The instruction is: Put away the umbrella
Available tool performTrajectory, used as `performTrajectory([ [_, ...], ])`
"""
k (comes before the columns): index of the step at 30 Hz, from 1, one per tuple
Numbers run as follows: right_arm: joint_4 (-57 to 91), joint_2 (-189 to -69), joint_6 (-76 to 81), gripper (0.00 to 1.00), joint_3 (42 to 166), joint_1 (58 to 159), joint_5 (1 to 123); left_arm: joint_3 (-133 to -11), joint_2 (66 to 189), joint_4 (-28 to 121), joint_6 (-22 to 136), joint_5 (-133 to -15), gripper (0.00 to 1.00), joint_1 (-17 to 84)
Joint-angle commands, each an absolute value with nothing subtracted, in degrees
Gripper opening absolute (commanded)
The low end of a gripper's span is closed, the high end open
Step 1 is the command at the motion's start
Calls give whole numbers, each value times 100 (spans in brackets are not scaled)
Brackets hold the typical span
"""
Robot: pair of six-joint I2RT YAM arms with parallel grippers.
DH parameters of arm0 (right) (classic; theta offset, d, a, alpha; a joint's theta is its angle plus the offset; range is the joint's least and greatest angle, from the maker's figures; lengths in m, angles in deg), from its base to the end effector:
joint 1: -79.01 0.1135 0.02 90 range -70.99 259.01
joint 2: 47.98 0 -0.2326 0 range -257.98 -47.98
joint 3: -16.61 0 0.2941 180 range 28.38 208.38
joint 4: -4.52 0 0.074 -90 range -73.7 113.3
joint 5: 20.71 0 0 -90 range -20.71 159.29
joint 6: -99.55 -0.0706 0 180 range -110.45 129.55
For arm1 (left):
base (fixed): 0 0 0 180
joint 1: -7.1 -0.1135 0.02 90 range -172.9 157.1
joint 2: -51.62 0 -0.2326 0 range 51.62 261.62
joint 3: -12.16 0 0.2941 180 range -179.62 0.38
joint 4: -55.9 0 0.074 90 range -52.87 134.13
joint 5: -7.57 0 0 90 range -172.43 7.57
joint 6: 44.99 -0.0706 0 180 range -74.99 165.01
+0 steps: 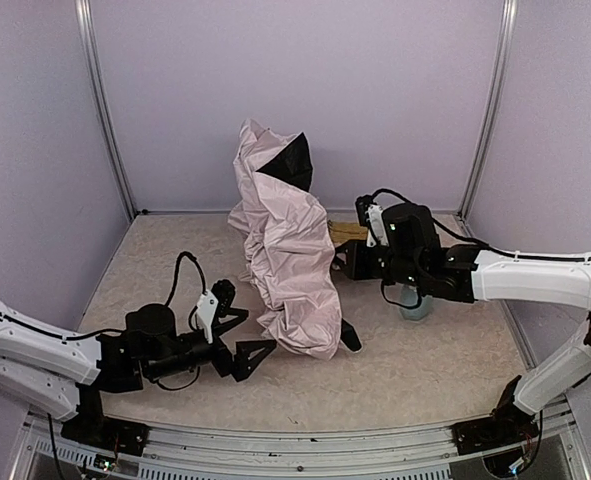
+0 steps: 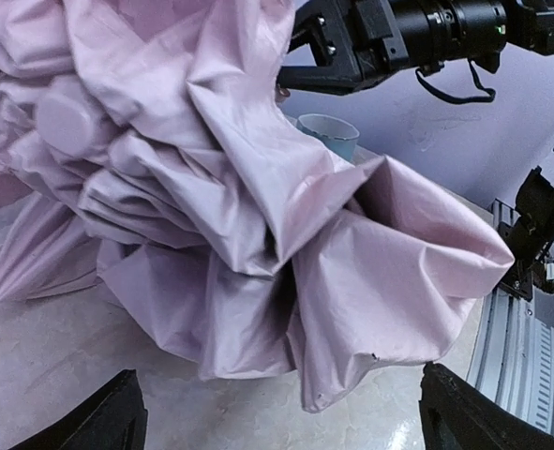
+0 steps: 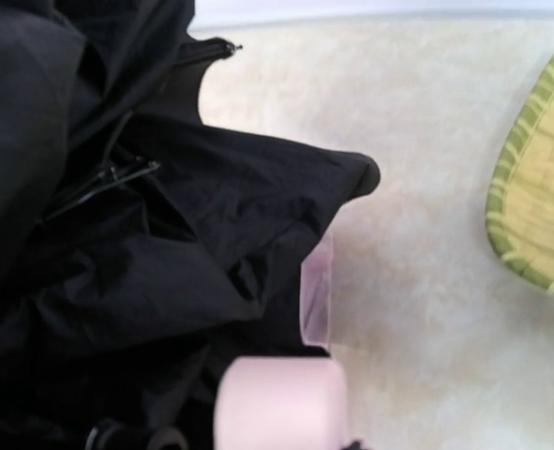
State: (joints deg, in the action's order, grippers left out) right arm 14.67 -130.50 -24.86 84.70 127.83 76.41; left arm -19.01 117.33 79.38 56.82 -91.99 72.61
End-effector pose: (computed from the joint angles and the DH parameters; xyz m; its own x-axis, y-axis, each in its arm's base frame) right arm 0.2736 0.2995 0.2109 -0.6061 0.1589 -0.7794 -0.4002 0.7859 0.4714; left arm 0.1382 -0.2750 0.1312 -0.2477 0.0569 -0.9672 0.7960 0.5810 -0.1697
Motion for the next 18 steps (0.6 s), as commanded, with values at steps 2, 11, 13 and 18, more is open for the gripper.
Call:
performTrajectory([
  [2, 847, -12846, -2653, 0, 8806, 12782, 7820, -2378, 12667, 9067, 5205, -8935, 97, 7272],
  [11, 754, -12452, -2666, 0, 8768, 12797, 7047, -2585, 13861, 10165, 5009, -8921, 12, 6562],
  [13, 818, -12339, -2706, 0, 8724, 12790, 6752, -2639, 13943, 10294, 4924, -8744, 0, 6398],
  [18, 772, -12152, -2738, 0, 8467, 12794, 5944, -2859, 14284, 10439, 4519, -8675, 0, 6022],
])
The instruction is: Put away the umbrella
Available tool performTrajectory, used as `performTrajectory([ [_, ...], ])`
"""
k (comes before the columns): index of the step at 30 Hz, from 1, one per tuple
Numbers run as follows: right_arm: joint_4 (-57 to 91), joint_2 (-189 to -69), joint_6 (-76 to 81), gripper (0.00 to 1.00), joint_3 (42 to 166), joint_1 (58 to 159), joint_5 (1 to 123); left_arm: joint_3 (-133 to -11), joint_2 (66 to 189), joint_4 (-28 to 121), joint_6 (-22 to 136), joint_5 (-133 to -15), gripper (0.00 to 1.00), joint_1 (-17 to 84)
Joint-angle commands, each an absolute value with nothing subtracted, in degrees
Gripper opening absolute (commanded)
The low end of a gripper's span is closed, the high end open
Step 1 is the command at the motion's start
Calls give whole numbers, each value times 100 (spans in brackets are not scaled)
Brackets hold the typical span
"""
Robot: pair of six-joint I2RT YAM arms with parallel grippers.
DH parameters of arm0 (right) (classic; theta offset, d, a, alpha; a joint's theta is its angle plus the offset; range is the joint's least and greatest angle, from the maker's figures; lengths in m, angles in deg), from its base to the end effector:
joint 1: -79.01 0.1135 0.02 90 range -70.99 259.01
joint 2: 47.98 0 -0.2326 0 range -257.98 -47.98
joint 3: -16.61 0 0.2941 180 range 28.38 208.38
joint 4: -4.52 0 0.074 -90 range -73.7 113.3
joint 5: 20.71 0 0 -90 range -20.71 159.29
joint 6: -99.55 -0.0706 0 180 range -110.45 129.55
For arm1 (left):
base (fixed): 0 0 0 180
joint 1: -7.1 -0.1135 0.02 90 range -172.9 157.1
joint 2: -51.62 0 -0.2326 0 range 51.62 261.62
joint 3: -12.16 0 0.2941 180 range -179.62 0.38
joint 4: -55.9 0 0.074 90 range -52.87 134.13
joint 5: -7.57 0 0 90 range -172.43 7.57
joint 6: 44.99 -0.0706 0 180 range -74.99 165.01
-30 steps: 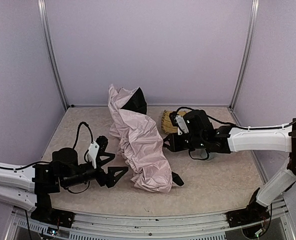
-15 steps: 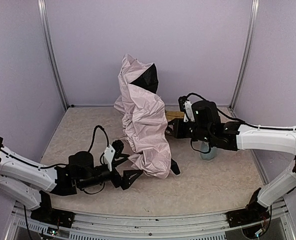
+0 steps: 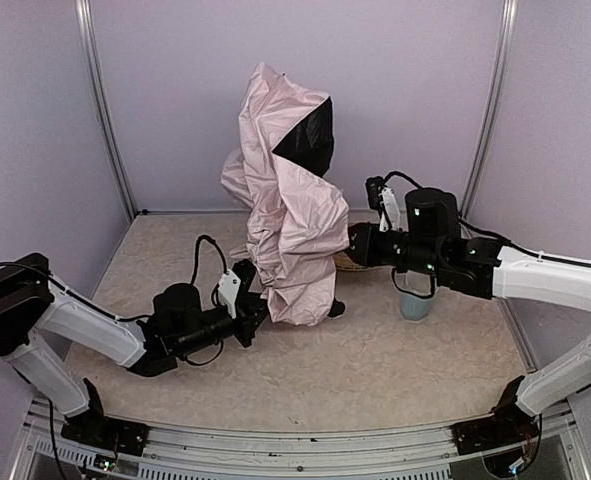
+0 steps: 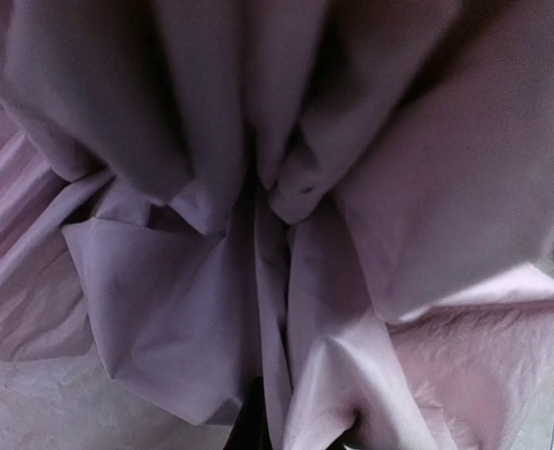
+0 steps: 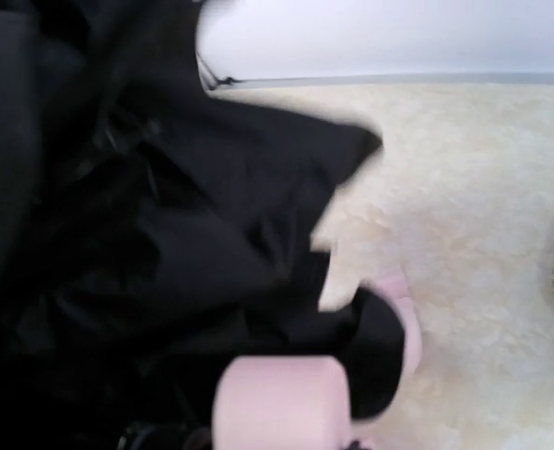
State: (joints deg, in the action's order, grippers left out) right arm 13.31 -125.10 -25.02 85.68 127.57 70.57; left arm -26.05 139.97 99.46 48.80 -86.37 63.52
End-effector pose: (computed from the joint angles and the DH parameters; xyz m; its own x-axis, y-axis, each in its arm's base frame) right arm 0.2644 0.2971 0.2572 -0.5751 0.2057 -0.7918 -0.4967 0.6813 0.5378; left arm 0.1950 -0.2850 0.1037 -0.1157 0.0550 -0.9918 0.7875 0.6136 -0.0578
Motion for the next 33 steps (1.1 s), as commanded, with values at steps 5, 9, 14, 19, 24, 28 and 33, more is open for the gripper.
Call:
performTrajectory([
  [5, 981, -12085, -2783, 0, 8115, 12830, 5527, -3169, 14701, 10569, 4199, -8685, 0, 5564],
  [9, 1071, -12129, -2876, 0, 7730, 12834, 5323, -3335, 14889, 10748, 3926, -8537, 0, 5281],
  [14, 1400, -12222, -2639, 0, 7521, 12924, 5238, -3559, 15101, 11062, 3526, -8330, 0, 5083],
  [19, 1828, -12364, -2249, 0, 7517, 13200, 5308, -3810, 15233, 11529, 3137, -8318, 0, 4997],
  [24, 2129, -12347, -2131, 0, 7540, 13436, 5880, -3976, 15364, 11622, 3014, -8045, 0, 4813],
  [28, 2033, -12414, -2226, 0, 7467, 13478, 6380, -3877, 15608, 11671, 2878, -7910, 0, 4788],
  [33, 2072, -13061, -2321, 0, 7458, 13692, 6755, -3784, 15867, 11399, 2865, -8434, 16, 4861],
])
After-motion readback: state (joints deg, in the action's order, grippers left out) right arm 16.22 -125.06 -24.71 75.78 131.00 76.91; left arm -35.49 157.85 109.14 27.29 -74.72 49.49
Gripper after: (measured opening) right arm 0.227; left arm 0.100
